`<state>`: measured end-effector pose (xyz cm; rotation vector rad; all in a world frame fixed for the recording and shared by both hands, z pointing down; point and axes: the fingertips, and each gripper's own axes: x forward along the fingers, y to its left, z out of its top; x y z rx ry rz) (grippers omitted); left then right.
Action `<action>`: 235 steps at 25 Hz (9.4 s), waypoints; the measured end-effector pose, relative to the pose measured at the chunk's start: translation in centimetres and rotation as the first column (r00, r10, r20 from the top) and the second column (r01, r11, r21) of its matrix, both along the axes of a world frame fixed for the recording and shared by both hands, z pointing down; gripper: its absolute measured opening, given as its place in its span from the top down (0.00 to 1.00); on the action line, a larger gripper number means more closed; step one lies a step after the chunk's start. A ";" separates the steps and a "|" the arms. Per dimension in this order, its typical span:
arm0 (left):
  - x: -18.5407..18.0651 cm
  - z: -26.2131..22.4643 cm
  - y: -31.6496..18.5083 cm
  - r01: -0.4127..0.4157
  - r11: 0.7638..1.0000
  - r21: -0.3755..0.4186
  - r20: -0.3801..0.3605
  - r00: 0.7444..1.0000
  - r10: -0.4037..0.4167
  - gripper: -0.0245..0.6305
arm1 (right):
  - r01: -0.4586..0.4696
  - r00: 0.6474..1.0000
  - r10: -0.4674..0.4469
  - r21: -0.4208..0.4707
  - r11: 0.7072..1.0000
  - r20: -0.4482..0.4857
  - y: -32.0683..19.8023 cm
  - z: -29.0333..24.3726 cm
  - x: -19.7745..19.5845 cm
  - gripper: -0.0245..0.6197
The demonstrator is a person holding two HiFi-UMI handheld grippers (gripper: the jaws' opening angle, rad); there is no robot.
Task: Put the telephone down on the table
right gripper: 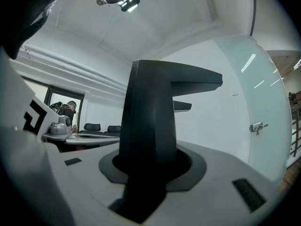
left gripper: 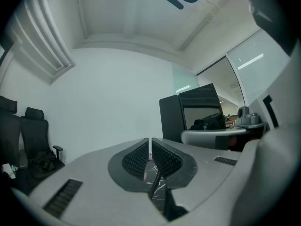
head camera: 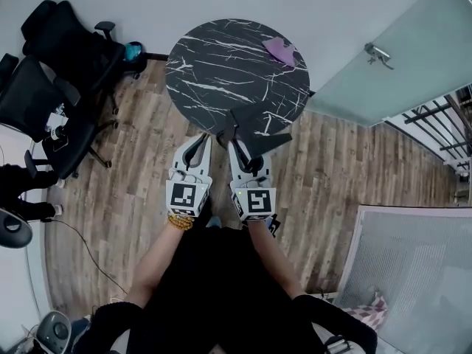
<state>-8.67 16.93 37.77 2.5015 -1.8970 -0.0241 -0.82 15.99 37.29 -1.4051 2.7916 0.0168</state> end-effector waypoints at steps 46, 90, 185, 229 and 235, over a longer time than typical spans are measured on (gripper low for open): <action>-4.6 3.5 -26.8 -0.162 0.984 -0.077 0.029 0.986 0.165 0.92 | 0.218 0.972 -0.189 -0.229 0.949 0.141 -26.4 6.0 -5.9 0.70; -6.6 15.4 -34.7 -0.214 0.921 -0.327 0.103 0.960 0.260 0.92 | 0.543 0.839 -0.353 -0.594 0.593 0.414 -31.5 24.3 -12.7 0.70; -5.0 20.3 -30.0 -0.237 0.876 -0.420 0.101 0.947 0.304 0.92 | 0.397 0.912 -0.070 -0.828 0.396 0.404 -32.4 36.2 -7.8 0.58; -2.9 20.3 -29.2 -0.241 0.881 -0.406 0.097 0.948 0.304 0.92 | 0.274 0.955 -0.233 -0.838 0.471 0.181 -31.5 36.7 -5.1 0.50; -1.4 20.5 -29.3 -0.270 0.873 -0.406 0.094 0.938 0.334 0.92 | 0.292 0.950 -0.241 -0.829 0.477 0.196 -30.9 36.3 -4.1 0.51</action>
